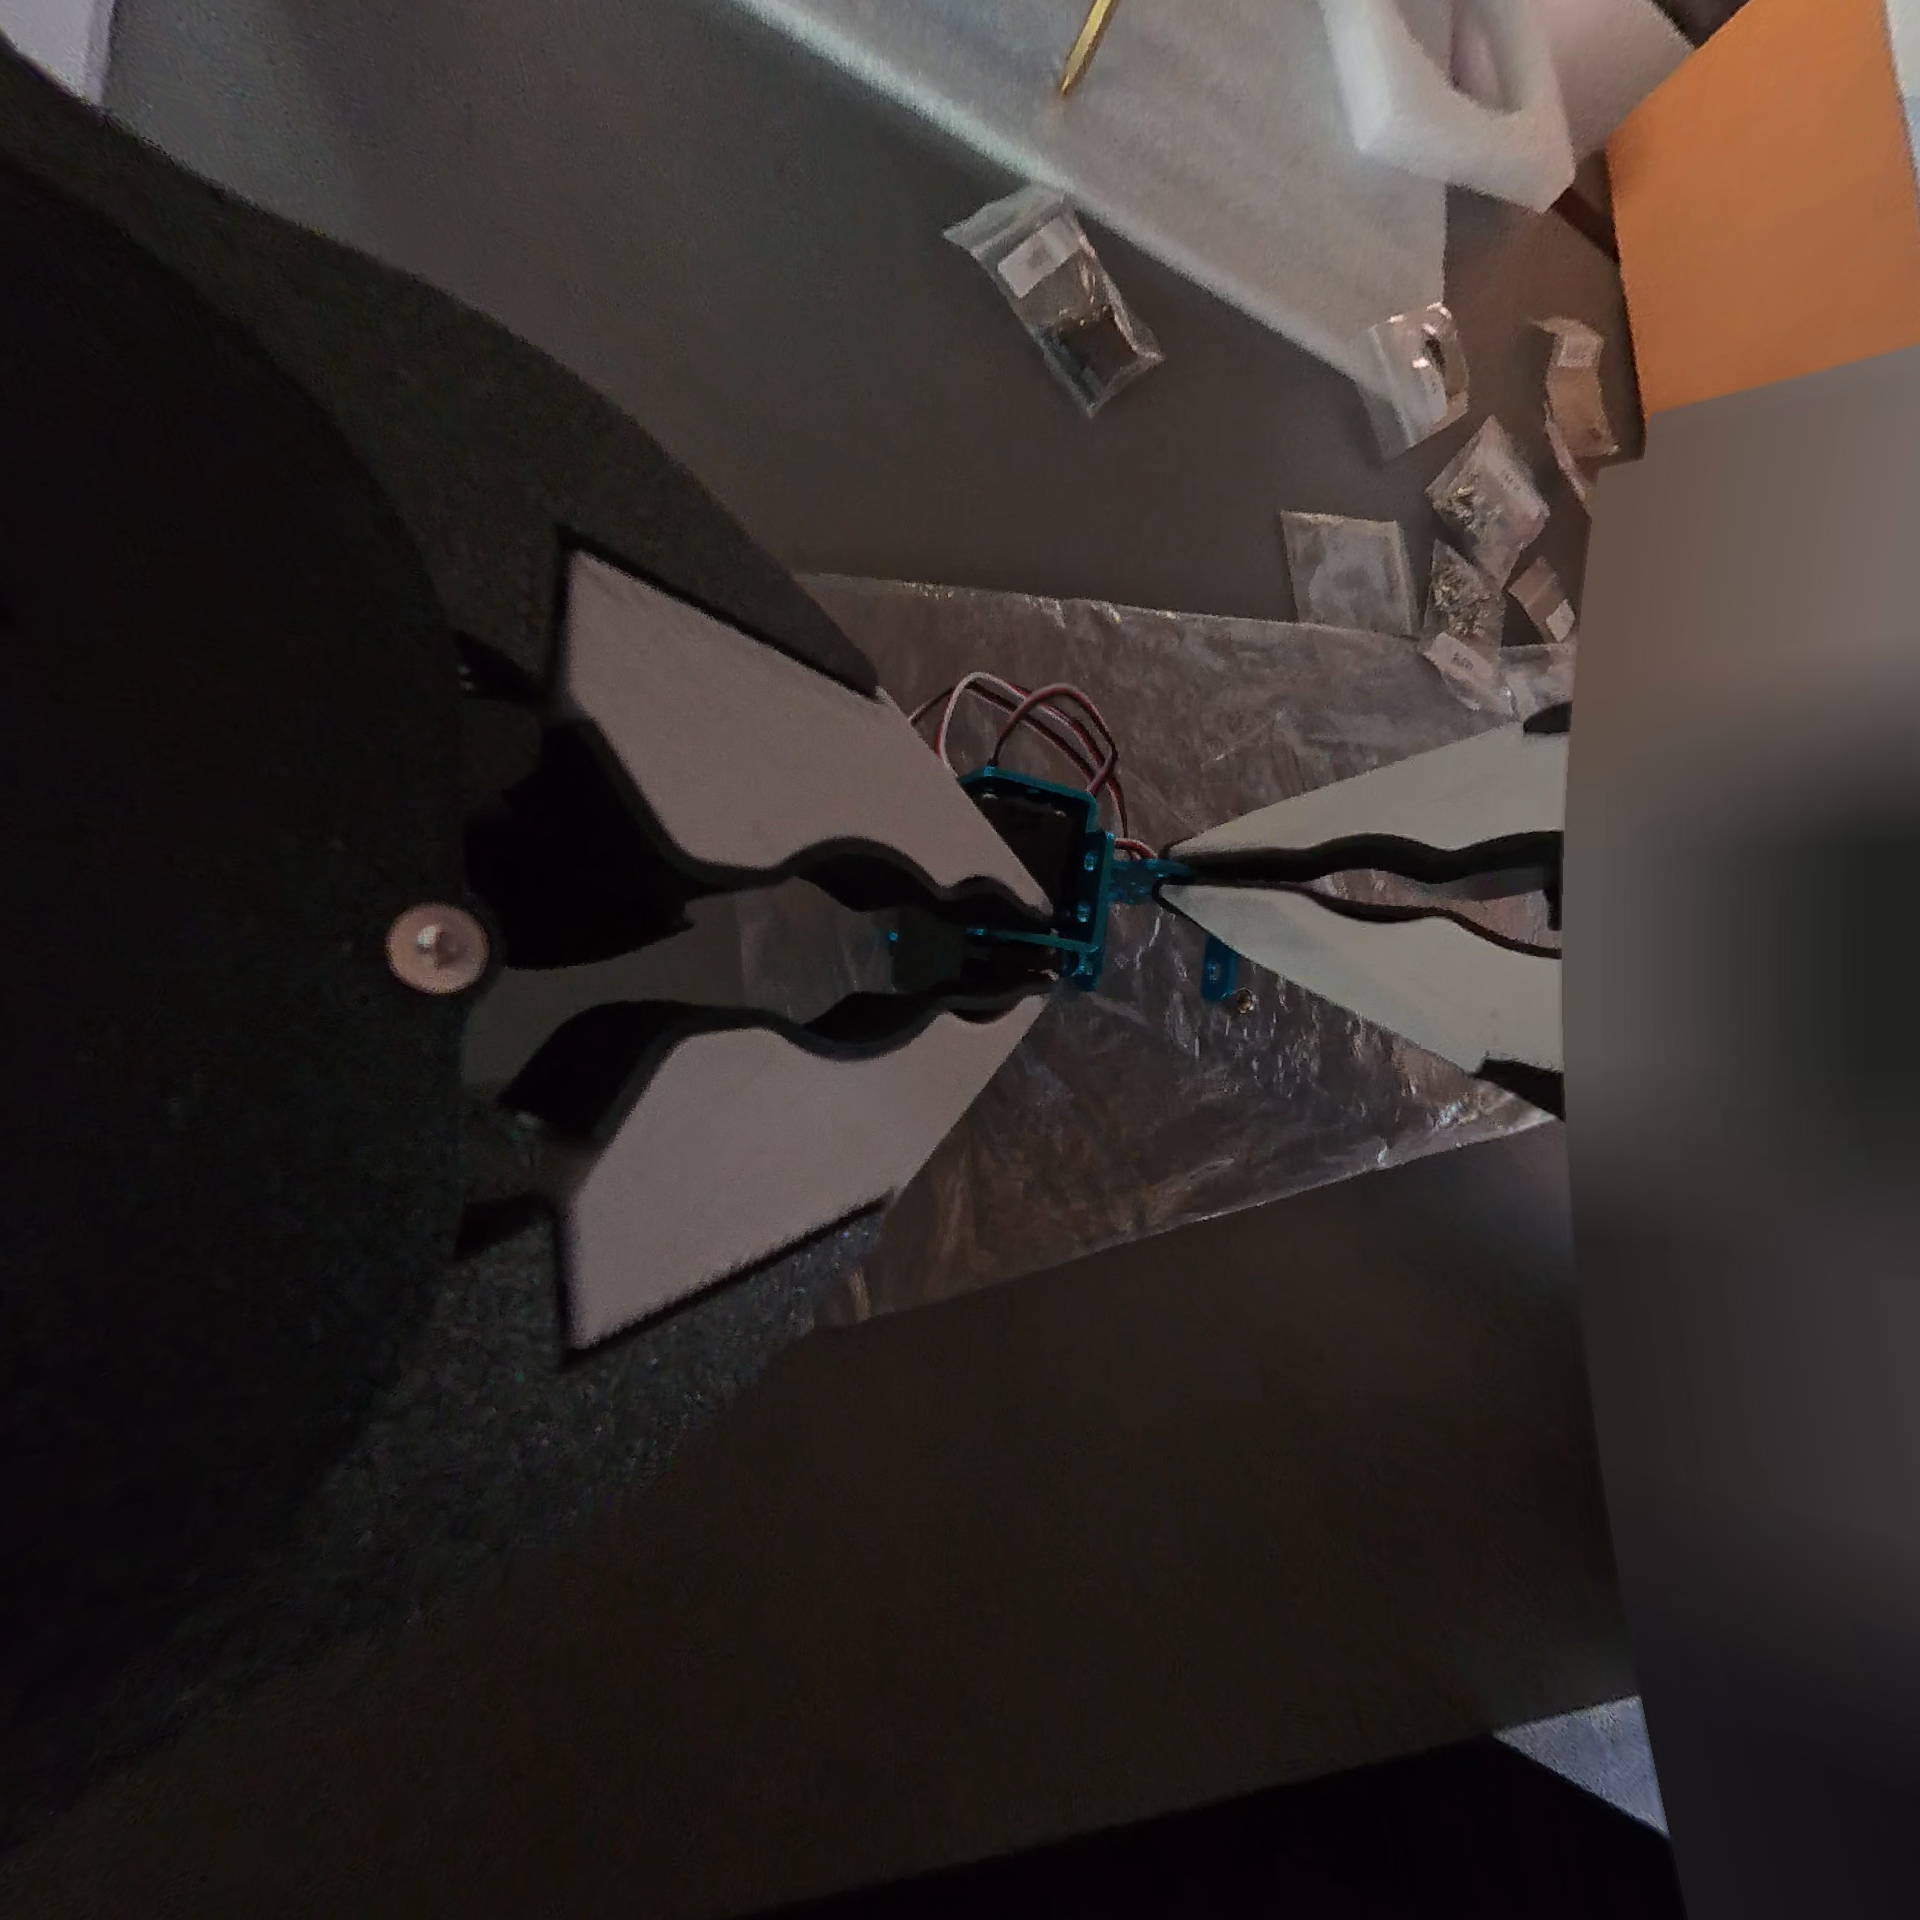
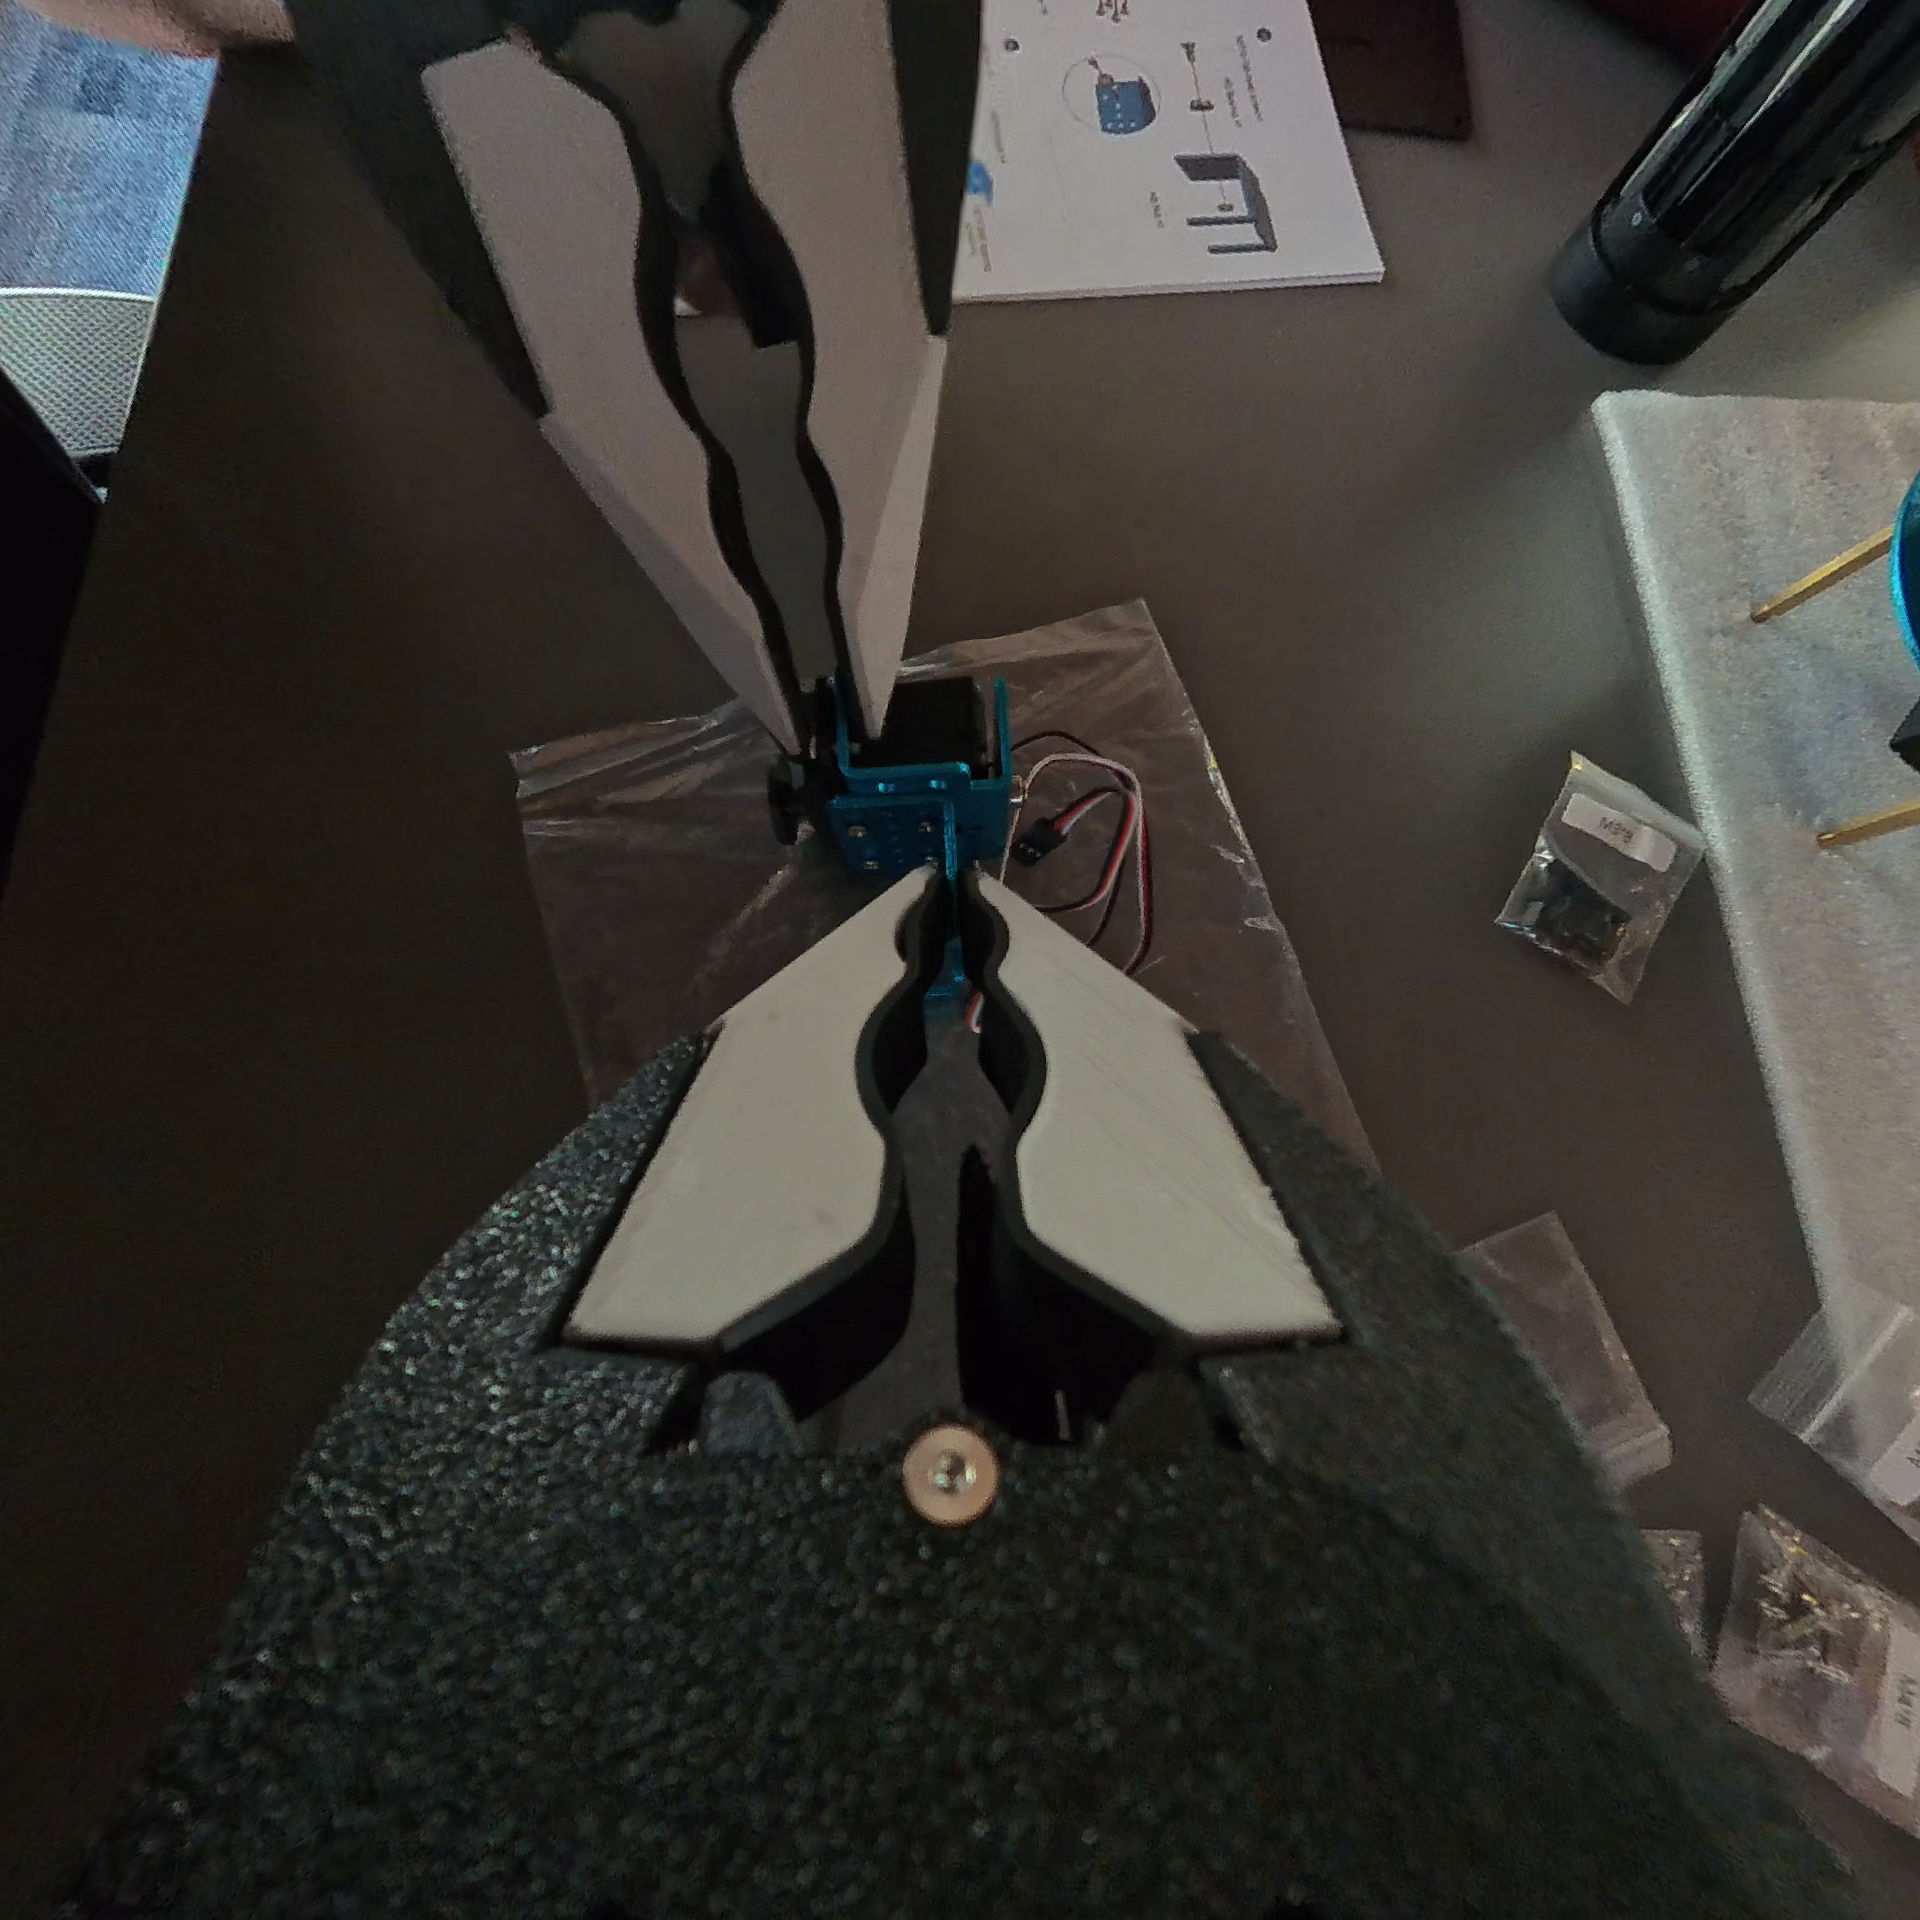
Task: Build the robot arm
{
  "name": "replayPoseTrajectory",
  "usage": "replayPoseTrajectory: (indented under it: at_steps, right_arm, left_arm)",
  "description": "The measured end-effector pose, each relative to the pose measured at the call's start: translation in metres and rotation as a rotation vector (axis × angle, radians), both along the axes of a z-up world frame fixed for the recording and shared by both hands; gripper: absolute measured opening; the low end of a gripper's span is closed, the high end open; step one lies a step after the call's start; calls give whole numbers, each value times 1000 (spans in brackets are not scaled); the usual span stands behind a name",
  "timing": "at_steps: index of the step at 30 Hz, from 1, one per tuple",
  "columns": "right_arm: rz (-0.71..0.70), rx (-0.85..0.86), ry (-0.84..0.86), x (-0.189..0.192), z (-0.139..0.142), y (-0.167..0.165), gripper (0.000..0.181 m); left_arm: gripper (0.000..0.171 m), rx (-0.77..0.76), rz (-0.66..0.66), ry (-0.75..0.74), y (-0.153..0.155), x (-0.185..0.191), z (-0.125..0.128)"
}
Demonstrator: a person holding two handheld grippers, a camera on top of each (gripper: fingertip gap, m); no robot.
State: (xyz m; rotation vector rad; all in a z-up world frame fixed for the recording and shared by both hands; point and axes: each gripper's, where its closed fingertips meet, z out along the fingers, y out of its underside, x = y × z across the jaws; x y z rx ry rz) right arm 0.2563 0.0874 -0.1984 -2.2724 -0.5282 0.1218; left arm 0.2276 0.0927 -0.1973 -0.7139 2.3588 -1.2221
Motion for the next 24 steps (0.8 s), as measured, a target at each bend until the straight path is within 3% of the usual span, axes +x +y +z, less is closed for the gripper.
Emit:
replayPoseTrajectory:
  at_steps: [7, 17, 24]
  right_arm:
    - [-33, 1, 25, 3, -1, 0, 0]
    - [-46, -6, 27, 4, -1, -1, 0]
    - [-53, -41, 149, 2, 0, 0, 2]
  left_arm:
    - [9, -74, 101, 95, 1, 4, 1]
    - [9, -111, 140, 121, 1, 6, 1]
    - [8, -42, 31, 50, -2, 1, 0]
